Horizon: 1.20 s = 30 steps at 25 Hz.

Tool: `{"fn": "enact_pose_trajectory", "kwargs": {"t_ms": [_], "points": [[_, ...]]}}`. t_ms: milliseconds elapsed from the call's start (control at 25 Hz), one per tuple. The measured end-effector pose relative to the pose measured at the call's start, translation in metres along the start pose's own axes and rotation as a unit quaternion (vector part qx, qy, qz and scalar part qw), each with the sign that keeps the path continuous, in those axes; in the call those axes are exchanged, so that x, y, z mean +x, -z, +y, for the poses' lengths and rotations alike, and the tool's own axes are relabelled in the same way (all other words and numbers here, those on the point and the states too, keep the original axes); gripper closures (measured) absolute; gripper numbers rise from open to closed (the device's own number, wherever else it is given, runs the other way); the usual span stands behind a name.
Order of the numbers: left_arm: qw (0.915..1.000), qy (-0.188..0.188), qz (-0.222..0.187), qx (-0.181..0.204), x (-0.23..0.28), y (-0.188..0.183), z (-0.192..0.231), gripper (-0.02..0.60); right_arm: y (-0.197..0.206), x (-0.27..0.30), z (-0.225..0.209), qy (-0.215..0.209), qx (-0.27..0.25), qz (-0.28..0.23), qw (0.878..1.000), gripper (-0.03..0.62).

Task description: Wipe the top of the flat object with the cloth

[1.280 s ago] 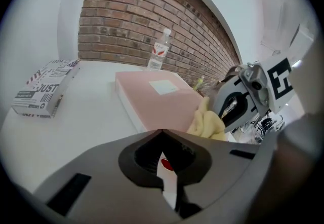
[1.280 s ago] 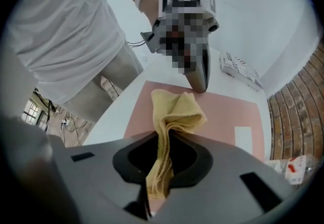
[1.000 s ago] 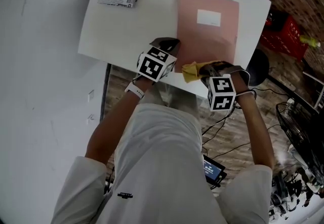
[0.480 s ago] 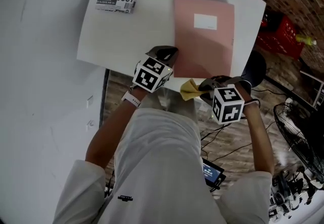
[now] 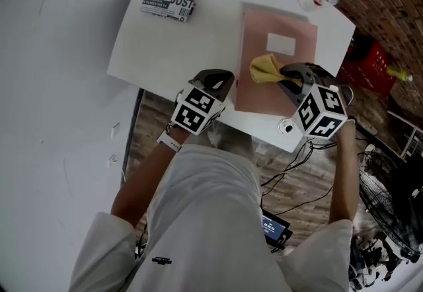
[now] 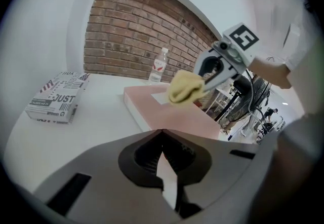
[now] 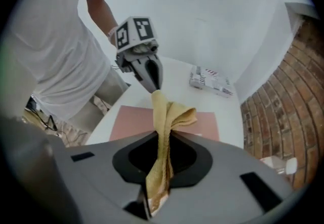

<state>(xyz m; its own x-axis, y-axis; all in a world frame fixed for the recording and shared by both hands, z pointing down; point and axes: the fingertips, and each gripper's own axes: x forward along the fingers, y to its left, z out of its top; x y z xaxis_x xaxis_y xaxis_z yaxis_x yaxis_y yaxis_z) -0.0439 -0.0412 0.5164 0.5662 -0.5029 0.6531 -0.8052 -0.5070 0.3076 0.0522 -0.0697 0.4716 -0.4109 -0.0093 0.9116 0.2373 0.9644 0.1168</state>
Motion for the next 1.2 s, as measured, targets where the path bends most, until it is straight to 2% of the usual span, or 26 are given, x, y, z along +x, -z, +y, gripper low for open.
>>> {"fn": "enact_pose_trajectory", "kwargs": {"t_ms": [160, 480, 600, 760, 1200], "points": [[1.0000, -0.003, -0.002, -0.004, -0.007, 0.000, 0.007, 0.571, -0.004, 0.009, -0.063, 0.070, -0.007, 0.019, 0.997, 0.542], [0.9999, -0.003, -0.002, -0.017, -0.016, 0.008, 0.017, 0.571, -0.006, 0.057, -0.150, 0.146, -0.023, 0.076, 0.986, 0.540], [0.9997, -0.007, -0.002, -0.023, -0.019, 0.014, 0.021, 0.571, 0.011, 0.090, -0.151, 0.123, -0.014, 0.102, 0.987, 0.540], [0.9996, -0.006, 0.002, -0.029, -0.020, 0.020, 0.023, 0.571, 0.015, 0.100, -0.138, 0.108, 0.011, 0.086, 0.990, 0.540], [0.9997, -0.001, 0.008, -0.023, -0.013, 0.022, 0.014, 0.571, 0.013, 0.093, -0.074, 0.055, -0.032, 0.090, 0.994, 0.540]]}}
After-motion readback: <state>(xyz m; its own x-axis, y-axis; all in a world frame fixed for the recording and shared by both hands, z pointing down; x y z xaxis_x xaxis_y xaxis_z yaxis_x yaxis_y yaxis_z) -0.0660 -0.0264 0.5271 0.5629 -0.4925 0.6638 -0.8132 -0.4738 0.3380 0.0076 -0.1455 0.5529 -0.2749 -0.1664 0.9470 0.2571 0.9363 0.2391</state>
